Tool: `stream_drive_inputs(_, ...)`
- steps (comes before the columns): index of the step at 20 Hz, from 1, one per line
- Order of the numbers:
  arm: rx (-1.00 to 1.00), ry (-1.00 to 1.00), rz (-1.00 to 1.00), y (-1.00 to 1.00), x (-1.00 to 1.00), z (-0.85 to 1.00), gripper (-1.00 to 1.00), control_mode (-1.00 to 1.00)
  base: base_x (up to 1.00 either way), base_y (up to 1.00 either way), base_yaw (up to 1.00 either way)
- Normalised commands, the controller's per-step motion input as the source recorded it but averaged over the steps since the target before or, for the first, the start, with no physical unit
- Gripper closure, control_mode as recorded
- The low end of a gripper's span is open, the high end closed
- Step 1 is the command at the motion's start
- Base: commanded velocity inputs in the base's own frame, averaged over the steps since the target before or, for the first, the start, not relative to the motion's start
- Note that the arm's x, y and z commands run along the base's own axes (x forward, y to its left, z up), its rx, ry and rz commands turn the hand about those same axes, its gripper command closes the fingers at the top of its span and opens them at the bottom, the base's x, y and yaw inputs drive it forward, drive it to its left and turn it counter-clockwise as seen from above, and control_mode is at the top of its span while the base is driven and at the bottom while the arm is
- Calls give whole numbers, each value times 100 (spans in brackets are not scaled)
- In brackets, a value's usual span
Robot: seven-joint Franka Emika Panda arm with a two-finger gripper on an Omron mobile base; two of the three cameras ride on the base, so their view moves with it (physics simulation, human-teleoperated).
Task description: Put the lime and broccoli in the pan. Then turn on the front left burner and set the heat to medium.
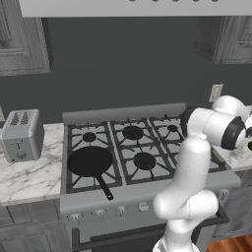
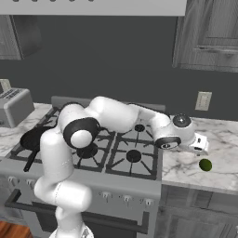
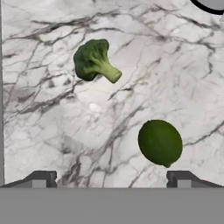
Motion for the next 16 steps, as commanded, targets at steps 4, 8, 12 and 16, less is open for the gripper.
stream_drive_inputs(4,0,3,0,-23,0,4,-100,-100,0,0,0)
stream_drive_inputs(8,-3,14,1,-15,0,5,-100,-100,0,0,0)
stream_drive_inputs(12,0,6,2,-24,0,0,-100,-100,0,0,0)
stream_drive_inputs(16,0,3,0,-8,0,-2,-100,-100,0,0,0)
